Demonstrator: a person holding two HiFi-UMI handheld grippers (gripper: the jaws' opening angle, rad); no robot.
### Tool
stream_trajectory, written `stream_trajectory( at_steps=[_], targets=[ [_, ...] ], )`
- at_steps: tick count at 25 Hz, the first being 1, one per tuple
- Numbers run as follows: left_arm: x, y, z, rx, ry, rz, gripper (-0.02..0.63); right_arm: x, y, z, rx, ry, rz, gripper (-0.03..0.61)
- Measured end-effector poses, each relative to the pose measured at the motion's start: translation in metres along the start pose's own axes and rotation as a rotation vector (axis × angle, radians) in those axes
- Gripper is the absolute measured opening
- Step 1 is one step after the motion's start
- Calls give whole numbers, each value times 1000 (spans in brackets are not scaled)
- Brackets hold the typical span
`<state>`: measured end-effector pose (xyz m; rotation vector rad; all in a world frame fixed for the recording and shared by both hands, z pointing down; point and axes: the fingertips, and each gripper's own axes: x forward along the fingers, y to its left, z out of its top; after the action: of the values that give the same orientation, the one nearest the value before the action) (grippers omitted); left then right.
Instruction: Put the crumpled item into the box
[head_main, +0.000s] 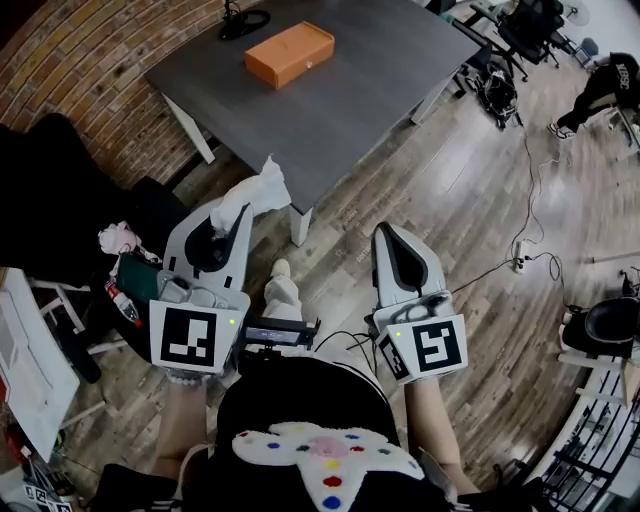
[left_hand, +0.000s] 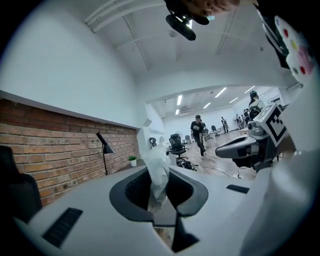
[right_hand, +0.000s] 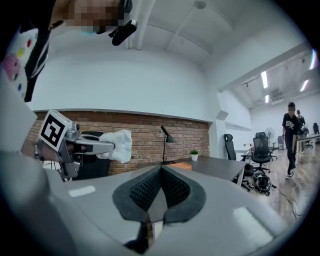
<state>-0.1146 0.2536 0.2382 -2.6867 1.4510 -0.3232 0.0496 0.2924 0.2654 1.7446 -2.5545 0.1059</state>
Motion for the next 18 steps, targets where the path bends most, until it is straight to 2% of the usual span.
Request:
stream_trajectory(
  at_steps=[10, 18],
  targets=[
    [81, 42, 5, -2, 2, -27, 54, 73, -40, 3, 0, 24, -35, -6],
    [146, 98, 6, -13, 2, -52, 55, 149, -59, 11, 4, 37, -73, -6]
  ],
)
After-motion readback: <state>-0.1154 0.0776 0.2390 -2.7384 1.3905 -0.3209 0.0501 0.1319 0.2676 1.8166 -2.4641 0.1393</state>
